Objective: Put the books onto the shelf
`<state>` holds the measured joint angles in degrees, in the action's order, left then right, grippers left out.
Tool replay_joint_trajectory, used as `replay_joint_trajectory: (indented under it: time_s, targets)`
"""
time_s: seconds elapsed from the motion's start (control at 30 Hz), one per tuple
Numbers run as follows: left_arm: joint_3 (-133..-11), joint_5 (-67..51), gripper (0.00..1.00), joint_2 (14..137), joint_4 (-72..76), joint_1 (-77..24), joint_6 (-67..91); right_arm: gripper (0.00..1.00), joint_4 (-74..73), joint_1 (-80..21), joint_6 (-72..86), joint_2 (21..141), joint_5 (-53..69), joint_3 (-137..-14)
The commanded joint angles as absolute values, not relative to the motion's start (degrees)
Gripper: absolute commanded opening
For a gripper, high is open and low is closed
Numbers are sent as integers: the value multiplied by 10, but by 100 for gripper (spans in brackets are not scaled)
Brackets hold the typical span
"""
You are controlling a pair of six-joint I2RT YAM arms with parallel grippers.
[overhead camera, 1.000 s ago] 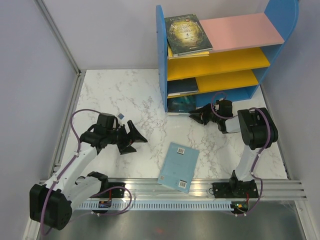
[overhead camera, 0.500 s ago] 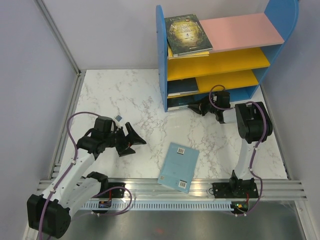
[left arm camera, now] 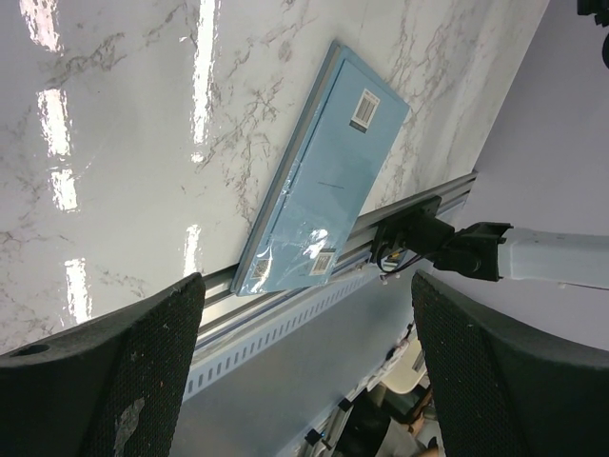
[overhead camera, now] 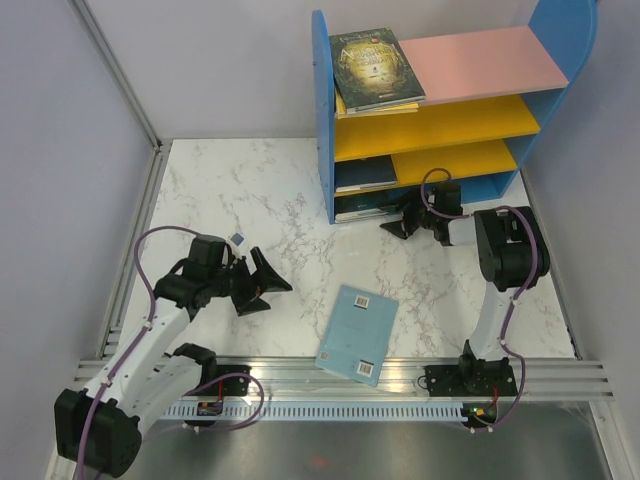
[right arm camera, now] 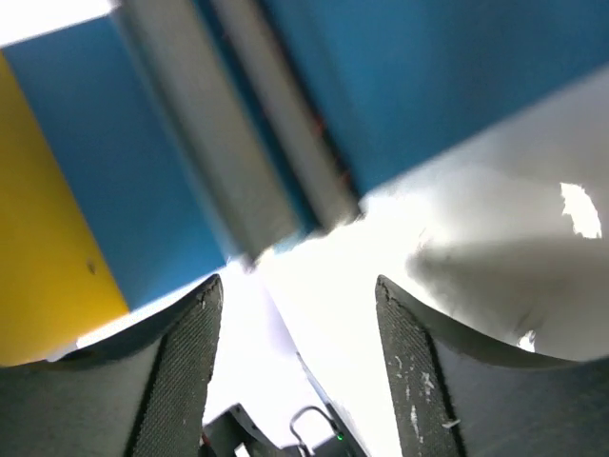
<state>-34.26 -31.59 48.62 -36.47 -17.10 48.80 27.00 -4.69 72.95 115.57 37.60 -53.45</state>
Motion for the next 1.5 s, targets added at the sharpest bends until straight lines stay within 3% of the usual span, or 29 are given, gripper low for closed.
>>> replay_joint_trajectory:
  time_s: [0.0,0.23,0.57,0.83,1.07,1.2,1.47]
  targets:
    - [-340,-319,91,490,-363,-168,481,70,218,-40,658,1078,378,-534]
    - [-336,-333,91,533,-352,-168,444,74,50,-18,548,894,339,-472]
    - [-272,-400,91,634,-232,-178,420,75,-189,-39,464,575,234,-254]
    - [-257,-406,91,763,-119,-259,438,76,-281,-216,631,328,159,-103]
    - [-247,-402,90,902,35,-366,511,77,-297,-320,688,321,106,-57]
    - [-245,-427,90,961,137,-419,564,77,-212,-384,738,361,80,-39]
    - [-201,-453,89,981,251,-427,634,75,-127,-523,828,437,4,-47]
